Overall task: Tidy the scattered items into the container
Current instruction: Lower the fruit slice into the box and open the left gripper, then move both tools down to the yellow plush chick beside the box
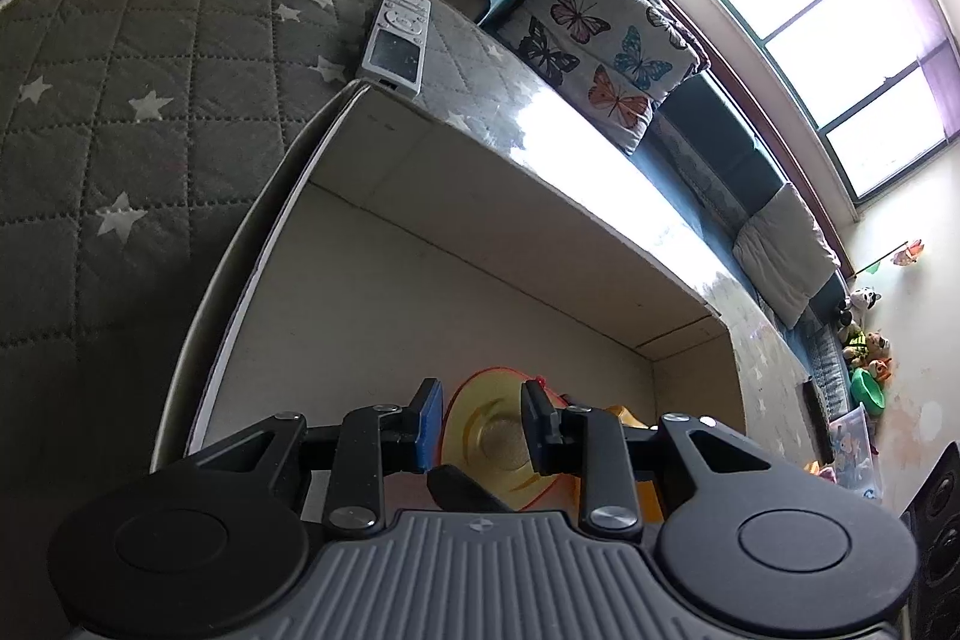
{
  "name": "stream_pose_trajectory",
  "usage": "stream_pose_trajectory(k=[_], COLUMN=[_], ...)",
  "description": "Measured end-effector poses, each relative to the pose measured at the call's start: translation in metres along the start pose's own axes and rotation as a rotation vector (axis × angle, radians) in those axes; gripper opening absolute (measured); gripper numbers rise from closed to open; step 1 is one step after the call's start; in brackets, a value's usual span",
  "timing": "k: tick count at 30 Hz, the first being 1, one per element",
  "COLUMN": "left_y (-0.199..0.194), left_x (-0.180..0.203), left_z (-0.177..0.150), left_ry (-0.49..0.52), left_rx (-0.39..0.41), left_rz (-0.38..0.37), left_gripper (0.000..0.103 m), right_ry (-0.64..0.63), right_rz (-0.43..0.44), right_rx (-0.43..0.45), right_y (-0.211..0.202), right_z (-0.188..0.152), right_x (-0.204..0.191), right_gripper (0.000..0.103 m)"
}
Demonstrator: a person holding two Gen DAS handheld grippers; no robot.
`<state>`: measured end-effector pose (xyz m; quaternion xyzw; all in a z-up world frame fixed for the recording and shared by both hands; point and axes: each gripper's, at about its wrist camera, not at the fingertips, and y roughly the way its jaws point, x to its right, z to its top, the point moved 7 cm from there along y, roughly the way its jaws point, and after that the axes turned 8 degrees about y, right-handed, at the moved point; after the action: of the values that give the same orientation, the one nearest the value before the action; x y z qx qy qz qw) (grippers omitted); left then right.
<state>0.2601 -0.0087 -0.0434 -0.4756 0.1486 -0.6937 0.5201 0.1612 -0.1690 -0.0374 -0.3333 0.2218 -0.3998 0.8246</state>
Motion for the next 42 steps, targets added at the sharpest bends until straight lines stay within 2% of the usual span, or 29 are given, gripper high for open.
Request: stream_pose_trajectory(k=[10, 19, 21, 22, 30, 36, 42], left_y=[-0.003, -0.024, -0.031, -0.035, -0.060, -0.080, -0.098], left_x=[0.005, 0.018, 0.022, 0.024, 0.041, 0.046, 0.047], left_z=[0.001, -0.004, -0.007, -0.009, -0.036, -0.066, -0.094], left_ry=[0.017, 0.063, 0.079, 0.083, 0.145, 0.187, 0.201], left_rx=[0.020, 0.059, 0.070, 0.074, 0.107, 0.115, 0.124], left_rz=[0.003, 0.004, 0.005, 0.006, 0.005, 0.002, -0.017], left_gripper=[0.030, 0.030, 0.030, 0.030, 0.030, 0.030, 0.031], right_ry=[-0.017, 0.004, 0.012, 0.015, -0.006, 0.019, -0.016], right_rz=[-0.018, -0.016, -0.014, -0.016, -0.057, -0.007, 0.068], right_rx=[0.051, 0.132, 0.148, 0.156, 0.185, 0.175, 0.136], right_y=[-0.003, -0.041, -0.052, -0.057, -0.092, -0.115, -0.118], right_z=[0.006, -0.002, -0.007, -0.011, -0.043, -0.069, -0.092], right_x=[0.002, 0.003, 0.003, 0.004, 0.001, -0.001, -0.014], right_gripper=[0.060, 0.061, 0.068, 0.069, 0.069, 0.069, 0.072])
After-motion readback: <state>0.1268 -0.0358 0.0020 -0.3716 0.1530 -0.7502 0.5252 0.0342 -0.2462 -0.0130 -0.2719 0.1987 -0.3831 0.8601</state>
